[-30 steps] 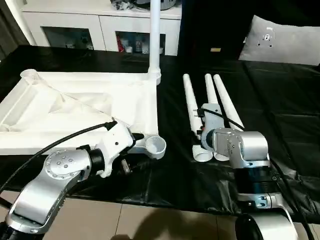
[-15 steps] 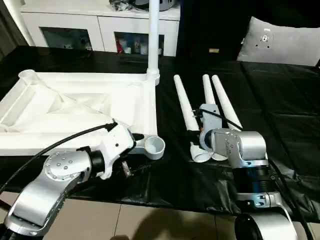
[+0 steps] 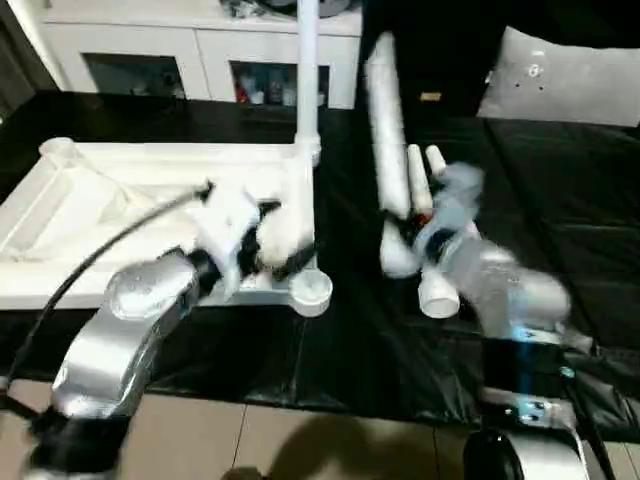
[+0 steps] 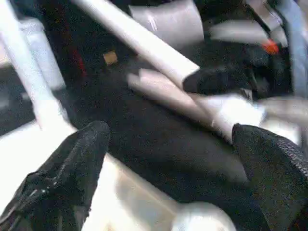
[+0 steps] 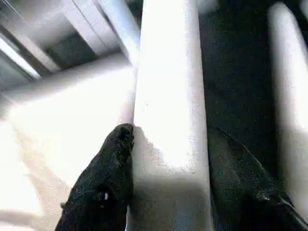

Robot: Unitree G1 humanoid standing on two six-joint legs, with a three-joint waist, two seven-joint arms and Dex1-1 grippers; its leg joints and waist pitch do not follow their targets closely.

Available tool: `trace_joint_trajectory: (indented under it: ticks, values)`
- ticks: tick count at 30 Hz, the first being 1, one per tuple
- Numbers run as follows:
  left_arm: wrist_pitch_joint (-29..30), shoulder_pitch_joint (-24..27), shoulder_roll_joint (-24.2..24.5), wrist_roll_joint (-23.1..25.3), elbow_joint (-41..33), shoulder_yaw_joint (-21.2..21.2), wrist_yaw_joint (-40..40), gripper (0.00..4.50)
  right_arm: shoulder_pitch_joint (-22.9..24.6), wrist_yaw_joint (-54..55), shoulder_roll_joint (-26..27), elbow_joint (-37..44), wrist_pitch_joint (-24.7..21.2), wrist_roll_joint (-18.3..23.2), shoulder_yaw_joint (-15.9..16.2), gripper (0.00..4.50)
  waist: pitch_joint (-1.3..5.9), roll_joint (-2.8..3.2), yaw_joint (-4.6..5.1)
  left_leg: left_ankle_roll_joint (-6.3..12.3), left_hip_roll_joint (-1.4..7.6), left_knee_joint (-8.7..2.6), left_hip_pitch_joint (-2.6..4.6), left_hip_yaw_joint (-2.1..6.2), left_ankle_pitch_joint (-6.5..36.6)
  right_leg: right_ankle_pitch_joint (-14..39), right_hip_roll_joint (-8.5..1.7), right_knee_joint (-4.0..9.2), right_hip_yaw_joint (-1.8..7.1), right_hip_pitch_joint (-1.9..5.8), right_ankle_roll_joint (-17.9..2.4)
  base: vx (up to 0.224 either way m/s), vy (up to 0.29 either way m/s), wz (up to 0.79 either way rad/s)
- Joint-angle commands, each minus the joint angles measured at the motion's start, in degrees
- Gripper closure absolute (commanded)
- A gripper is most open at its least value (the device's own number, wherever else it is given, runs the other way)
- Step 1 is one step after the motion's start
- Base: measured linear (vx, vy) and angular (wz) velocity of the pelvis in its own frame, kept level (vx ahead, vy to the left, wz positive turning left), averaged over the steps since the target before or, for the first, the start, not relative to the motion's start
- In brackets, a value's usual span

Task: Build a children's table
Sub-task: Pick table leg

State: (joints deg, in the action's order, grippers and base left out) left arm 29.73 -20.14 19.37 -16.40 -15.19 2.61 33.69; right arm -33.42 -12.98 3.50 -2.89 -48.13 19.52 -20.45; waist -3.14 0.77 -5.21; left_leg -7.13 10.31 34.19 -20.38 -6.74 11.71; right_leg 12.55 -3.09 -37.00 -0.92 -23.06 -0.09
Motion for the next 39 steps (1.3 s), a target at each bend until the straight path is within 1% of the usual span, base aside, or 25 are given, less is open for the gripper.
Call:
trace_joint_trajectory:
  ticks: [1,2,3,4,5,6,7,9,10,11,12,14,16,18,21,22,24,28,32,33,34,35,36,38,39]
  values:
    - [2.23,-3.24,-2.75,-5.00,0.58,-3.34,-2.17,0.00,0.07,-5.06,0.96,3.54,0.92,7.94,-3.57,2.61,3.95,0.48,-0.18,-1.70,0.47,-3.58,-0.38,-1.03,2.32,-5.58,-2.53,3.62,1.74,3.98,-10.29,0.000,0.000,0.00]
    - [2.23,-3.24,-2.75,-5.00,0.58,-3.34,-2.17,0.00,0.07,-5.06,0.96,3.54,0.92,7.94,-3.57,2.61,3.89,0.40,-0.10,-1.44,0.36,-3.49,-0.41,-1.22,2.82,-5.45,-2.57,3.60,1.87,4.01,-10.68,0.000,0.000,0.00]
    - [3.60,-5.83,-5.68,-8.54,1.38,-5.80,-4.27,0.00,1.05,-9.19,1.64,5.95,0.54,12.51,-4.56,2.61,3.90,0.32,-0.22,-1.19,0.47,-3.52,-0.43,-1.10,2.79,-4.55,-2.61,3.83,1.74,4.02,-10.91,0.000,0.000,0.00]
    - [4.31,-7.28,-7.28,-10.51,1.89,-7.12,-5.56,0.00,1.70,-11.31,2.00,7.35,0.18,15.17,-4.95,2.61,3.88,0.23,-0.41,-0.88,0.34,-3.42,-0.63,-1.13,3.40,-3.65,-2.75,3.78,1.72,4.26,-11.39,0.000,0.000,0.00]
    - [4.47,-7.67,-7.68,-11.10,2.04,-7.45,-5.84,0.00,1.84,-11.75,2.13,7.75,-0.08,15.93,-5.08,2.61,3.83,0.17,-0.38,-0.23,0.56,-3.44,-0.53,-1.08,3.63,-3.07,-2.80,3.97,1.75,4.04,-11.64,0.000,0.000,0.00]
    - [4.82,-8.60,-8.62,-12.49,2.41,-8.22,-6.48,0.00,2.16,-12.76,2.43,8.69,-0.69,17.72,-5.37,2.62,3.79,0.03,-0.27,0.00,0.39,-3.55,-0.71,-1.08,3.48,-2.54,-2.70,4.02,1.70,4.25,-11.50,0.000,0.000,0.00]
    - [5.56,-9.96,-10.00,-14.58,2.96,-9.33,-7.23,0.00,2.73,-14.26,2.79,10.14,-1.66,20.84,-5.58,2.62,3.72,-0.74,-0.33,0.31,0.44,-3.65,-0.79,-1.10,3.19,-0.99,-2.77,4.24,1.70,4.36,-10.91,0.000,0.000,0.00]
    - [7.46,-11.58,-11.72,-17.82,3.90,-10.80,-7.89,0.00,3.67,-16.54,2.73,11.63,-2.18,22.79,-4.52,2.62,3.63,-0.39,-0.41,0.38,0.39,-3.53,-0.70,-1.21,3.18,1.20,-2.78,4.47,1.74,4.08,-10.44,0.000,0.000,0.00]
    - [9.93,-13.59,-13.72,-21.43,5.29,-12.46,-8.57,0.00,4.93,-19.37,2.47,13.11,-2.85,24.78,-2.74,2.62,3.58,-0.64,-0.54,0.49,0.28,-3.50,-0.70,-1.34,3.47,2.54,-2.72,4.54,1.74,4.07,-10.20,0.000,0.000,0.00]
    - [10.50,-14.02,-14.15,-22.19,5.63,-12.81,-8.72,0.00,5.20,-19.96,2.39,13.37,-2.94,25.05,-2.28,2.62,3.61,-0.51,-0.62,0.55,0.44,-3.53,-0.65,-1.17,3.60,3.57,-2.84,4.70,1.70,3.94,-10.11,0.000,0.000,0.00]
    - [11.69,-14.84,-14.85,-23.53,6.06,-13.32,-9.11,0.00,5.28,-20.24,2.46,13.37,-3.22,25.93,-2.05,2.62,3.58,-0.86,-0.52,0.59,0.42,-3.62,-0.68,-1.21,3.60,4.07,-2.75,4.79,1.67,3.91,-9.97,0.000,0.000,0.00]
    - [12.72,-15.24,-15.20,-24.43,6.22,-13.60,-9.56,0.00,5.35,-20.40,2.38,13.39,-3.44,26.01,-1.62,2.62,3.48,-0.76,-0.61,0.22,0.52,-3.74,-0.76,-1.11,3.52,5.84,-2.91,4.94,1.64,3.81,-9.29,0.000,0.000,0.00]
    - [13.65,-15.63,-15.46,-25.30,6.06,-13.98,-10.07,0.00,5.84,-20.82,1.86,13.69,-3.73,26.61,-0.93,2.62,3.42,-1.11,-0.67,0.06,0.48,-3.79,-0.77,-1.19,3.43,7.70,-2.93,5.16,1.70,3.72,-8.14,0.000,0.000,0.00]
    - [13.77,-15.72,-15.55,-25.78,6.03,-14.02,-10.26,0.00,5.93,-20.83,1.72,13.70,-3.77,26.70,-0.67,2.62,3.48,-0.96,-0.78,-0.12,0.54,-3.80,-0.78,-1.15,3.18,8.14,-2.98,5.18,1.72,3.67,-7.48,0.000,0.000,0.00]
    - [14.00,-16.18,-16.52,-27.08,5.96,-14.20,-11.33,0.00,6.31,-21.30,1.05,13.60,-3.79,26.96,0.33,2.62,3.65,-0.95,-1.00,-0.15,0.62,-3.74,-0.82,-1.08,1.58,4.87,-2.92,4.91,1.65,3.74,-7.61,0.000,0.000,0.00]
    - [14.74,-16.66,-17.27,-28.22,5.81,-14.55,-12.18,0.00,6.76,-21.76,0.53,13.77,-3.61,27.48,1.15,2.62,3.71,-1.44,-1.10,0.21,0.60,-3.73,-0.87,-1.14,0.58,2.89,-2.85,4.67,1.63,3.84,-7.75,0.000,0.000,0.00]
    - [15.25,-17.05,-17.64,-28.86,5.83,-14.69,-12.73,0.00,7.08,-22.16,0.10,13.84,-3.35,27.58,1.97,2.62,3.76,-1.19,-1.35,0.32,0.61,-3.60,-0.87,-1.14,-0.20,0.98,-2.89,4.57,1.57,3.80,-8.28,0.000,0.000,0.00]
    - [15.01,-17.24,-17.66,-28.19,5.74,-13.71,-12.92,0.00,7.73,-22.60,-1.59,14.04,-0.64,23.37,6.11,2.62,3.98,-1.21,-1.39,0.66,0.65,-3.45,-0.95,-1.12,-2.20,-3.18,-2.82,4.22,1.43,4.01,-8.67,0.000,0.000,0.00]
    - [13.39,-17.09,-18.04,-26.32,5.65,-12.27,-13.68,0.00,8.31,-22.83,-2.42,14.38,3.01,18.69,10.12,2.62,3.95,-1.38,-1.46,0.87,0.67,-3.45,-1.06,-1.14,-2.27,-3.85,-2.95,4.24,1.45,4.12,-8.68,0.000,0.000,0.00]
    - [11.27,-17.00,-17.95,-23.16,5.94,-10.53,-14.57,0.00,8.68,-22.32,-3.37,13.83,8.14,12.95,14.22,2.62,3.92,-1.39,-1.51,0.71,0.74,-3.46,-1.10,-1.12,-2.20,-3.35,-3.01,4.29,1.41,4.14,-8.23,0.000,0.000,0.00]
    - [9.37,-16.93,-17.78,-20.27,6.39,-8.95,-15.46,0.18,8.92,-21.94,-3.62,13.10,12.20,9.21,16.83,2.62,3.82,-1.42,-1.46,0.37,0.90,-3.48,-1.15,-1.15,-1.64,-2.15,-3.12,4.53,1.45,4.00,-7.06,0.000,0.000,0.00]
    - [7.49,-16.93,-18.35,-18.00,7.19,-7.95,-17.07,0.18,9.20,-21.81,-3.57,12.08,17.33,5.58,19.33,2.62,3.80,-1.30,-1.52,0.19,0.89,-3.54,-1.11,-1.11,-0.81,-0.80,-3.26,4.61,1.50,4.00,-6.43,0.000,0.000,0.00]
    - [7.08,-16.93,-18.57,-17.59,7.39,-7.81,-17.51,0.29,9.26,-21.80,-3.51,11.80,18.65,4.78,19.86,2.62,3.78,-1.35,-1.50,-0.03,0.97,-3.53,-1.13,-1.10,-0.33,-0.15,-3.37,4.67,1.54,3.92,-6.28,0.000,0.000,0.00]
    - [2.52,-16.87,-20.20,-12.56,9.50,-5.87,-21.51,0.47,9.12,-19.85,-2.87,7.76,29.78,-1.86,23.26,2.62,3.79,-1.26,-1.47,-0.21,1.01,-3.59,-1.16,-1.05,0.56,0.68,-3.44,4.68,1.56,3.92,-6.36,0.000,0.000,0.00]
    - [-1.55,-16.58,-20.74,-7.92,10.70,-3.51,-23.69,0.47,8.78,-17.75,-1.91,5.08,35.11,-4.91,24.00,2.62,3.75,-1.70,-1.34,-0.16,0.97,-3.59,-1.26,-1.11,0.94,1.24,-3.46,4.96,1.52,3.87,-6.10,0.000,0.000,0.00]
